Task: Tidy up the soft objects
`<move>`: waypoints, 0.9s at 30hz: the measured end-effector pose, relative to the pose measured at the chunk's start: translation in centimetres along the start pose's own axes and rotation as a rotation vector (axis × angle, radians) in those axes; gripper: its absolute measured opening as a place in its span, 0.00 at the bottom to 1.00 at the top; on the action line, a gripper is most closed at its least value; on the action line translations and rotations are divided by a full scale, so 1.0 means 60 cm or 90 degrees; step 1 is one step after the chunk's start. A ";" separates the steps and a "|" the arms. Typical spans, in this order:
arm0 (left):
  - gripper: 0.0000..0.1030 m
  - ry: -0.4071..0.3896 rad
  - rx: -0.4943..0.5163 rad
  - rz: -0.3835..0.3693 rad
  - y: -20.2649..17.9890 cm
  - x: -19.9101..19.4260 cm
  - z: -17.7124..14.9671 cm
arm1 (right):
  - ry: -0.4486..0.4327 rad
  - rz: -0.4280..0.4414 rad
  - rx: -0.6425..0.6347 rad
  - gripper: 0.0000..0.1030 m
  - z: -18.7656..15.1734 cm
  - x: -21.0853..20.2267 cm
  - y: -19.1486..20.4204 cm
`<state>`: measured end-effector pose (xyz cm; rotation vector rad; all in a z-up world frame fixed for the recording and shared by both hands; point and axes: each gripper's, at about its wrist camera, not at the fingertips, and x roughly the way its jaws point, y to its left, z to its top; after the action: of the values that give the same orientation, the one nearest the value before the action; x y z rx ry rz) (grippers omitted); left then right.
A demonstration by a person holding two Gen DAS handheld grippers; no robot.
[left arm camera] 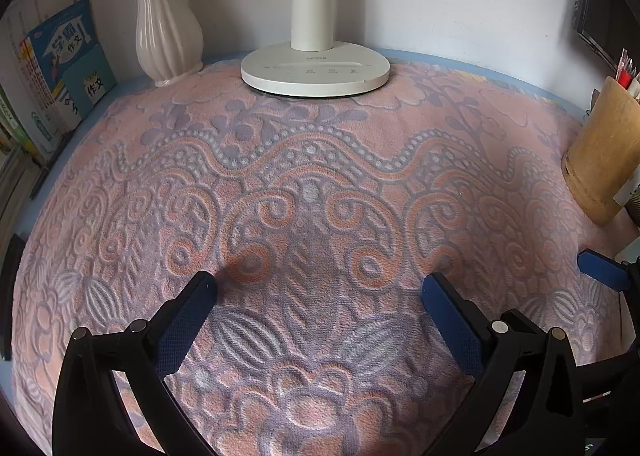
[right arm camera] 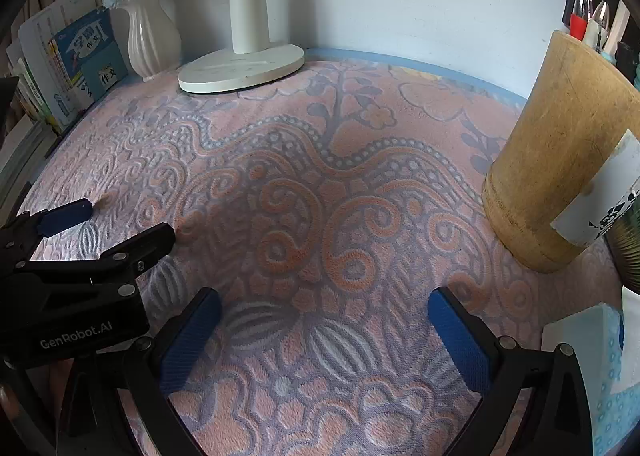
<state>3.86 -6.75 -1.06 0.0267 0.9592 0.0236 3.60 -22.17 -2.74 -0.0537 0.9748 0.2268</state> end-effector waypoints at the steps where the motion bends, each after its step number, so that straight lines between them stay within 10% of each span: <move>1: 1.00 0.000 0.000 0.001 0.000 0.000 0.000 | 0.000 -0.001 0.000 1.00 0.000 0.000 0.000; 11: 1.00 0.003 0.004 -0.010 0.007 0.004 0.002 | 0.000 -0.002 -0.002 1.00 0.000 0.003 0.000; 19: 1.00 0.107 0.077 -0.053 0.017 0.021 0.033 | 0.031 -0.049 0.064 1.00 0.005 0.007 0.003; 27: 1.00 0.001 0.059 -0.058 0.029 0.015 0.015 | -0.035 -0.025 0.037 1.00 -0.007 0.007 -0.002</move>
<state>5.08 -4.99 -1.24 0.0680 0.9610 -0.1043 3.52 -22.25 -3.31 -0.0134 0.9248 0.1634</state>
